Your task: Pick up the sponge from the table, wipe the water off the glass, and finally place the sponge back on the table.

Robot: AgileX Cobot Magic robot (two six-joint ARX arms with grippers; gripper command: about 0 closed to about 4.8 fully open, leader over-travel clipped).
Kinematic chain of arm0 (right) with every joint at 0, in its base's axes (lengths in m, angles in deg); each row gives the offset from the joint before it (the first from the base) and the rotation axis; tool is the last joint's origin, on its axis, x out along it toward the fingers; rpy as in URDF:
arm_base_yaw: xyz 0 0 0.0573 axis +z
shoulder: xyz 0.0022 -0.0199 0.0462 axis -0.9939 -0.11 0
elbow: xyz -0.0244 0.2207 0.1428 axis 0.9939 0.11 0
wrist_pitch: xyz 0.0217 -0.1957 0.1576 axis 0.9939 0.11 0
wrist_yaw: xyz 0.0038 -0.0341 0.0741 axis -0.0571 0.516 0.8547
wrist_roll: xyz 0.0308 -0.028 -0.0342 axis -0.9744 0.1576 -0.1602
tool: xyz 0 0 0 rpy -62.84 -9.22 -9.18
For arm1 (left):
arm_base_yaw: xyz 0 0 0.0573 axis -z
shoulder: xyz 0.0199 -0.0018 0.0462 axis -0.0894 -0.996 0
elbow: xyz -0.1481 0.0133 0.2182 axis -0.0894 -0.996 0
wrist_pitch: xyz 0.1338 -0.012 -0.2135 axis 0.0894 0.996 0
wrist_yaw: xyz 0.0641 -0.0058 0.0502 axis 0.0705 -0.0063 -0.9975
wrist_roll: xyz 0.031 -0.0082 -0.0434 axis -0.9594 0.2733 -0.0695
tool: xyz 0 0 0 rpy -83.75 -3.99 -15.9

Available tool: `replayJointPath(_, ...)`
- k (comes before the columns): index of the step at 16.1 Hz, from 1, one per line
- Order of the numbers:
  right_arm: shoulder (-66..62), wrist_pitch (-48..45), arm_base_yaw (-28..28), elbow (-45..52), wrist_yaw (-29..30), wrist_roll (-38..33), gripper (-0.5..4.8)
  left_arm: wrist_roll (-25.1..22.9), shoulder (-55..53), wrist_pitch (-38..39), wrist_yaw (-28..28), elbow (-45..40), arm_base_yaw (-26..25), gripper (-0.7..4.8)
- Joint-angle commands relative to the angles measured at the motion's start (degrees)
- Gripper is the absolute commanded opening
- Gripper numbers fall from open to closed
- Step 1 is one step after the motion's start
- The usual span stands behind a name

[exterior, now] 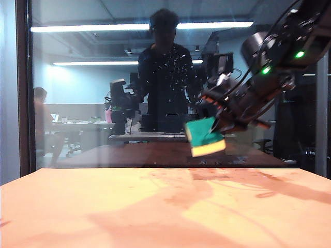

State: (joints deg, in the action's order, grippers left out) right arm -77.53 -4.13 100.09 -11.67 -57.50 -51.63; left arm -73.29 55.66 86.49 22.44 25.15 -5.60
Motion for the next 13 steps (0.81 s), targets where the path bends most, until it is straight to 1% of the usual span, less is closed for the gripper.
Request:
replayJointPath(1, 1.70, -6.01, -0.15, -0.20, -1.11, 2.78, -0.09, -0.26, -0.07, -3.28, -0.20, 0.26, 0.00, 0.84)
replayJointPath(2, 1.81, -8.07, -0.20, -0.24, -1.09, 3.04, -0.09, -0.31, -0.07, -3.26, -0.22, 0.26, 0.00, 0.84)
replayJointPath(5, 1.90, -14.91, -0.20, -0.24, -1.14, 6.58, -0.09, -2.78, -0.07, -3.63, -0.17, 0.26, 0.00, 0.84)
replayJointPath(7, 1.90, -18.93, -0.59, -0.26, -1.14, 7.34, -0.09, -2.91, -0.07, -5.01, -0.20, 0.26, 0.00, 0.84)
replayJointPath(9, 1.88, -22.73, -0.92, -0.31, -1.49, 9.57, -0.09, -2.91, -0.07, -5.86, -0.17, 0.26, 0.00, 0.84)
replayJointPath(11, 1.86, -23.41, -0.94, -2.10, -1.81, 12.46, -0.09, -2.91, -0.07, -5.81, -0.17, 0.26, 0.00, 0.84)
replayJointPath(13, 1.77, -21.77, -0.94, -5.60, -1.99, 14.80, -0.09, -2.91, -0.07, -5.81, -0.17, 0.26, 0.00, 0.84)
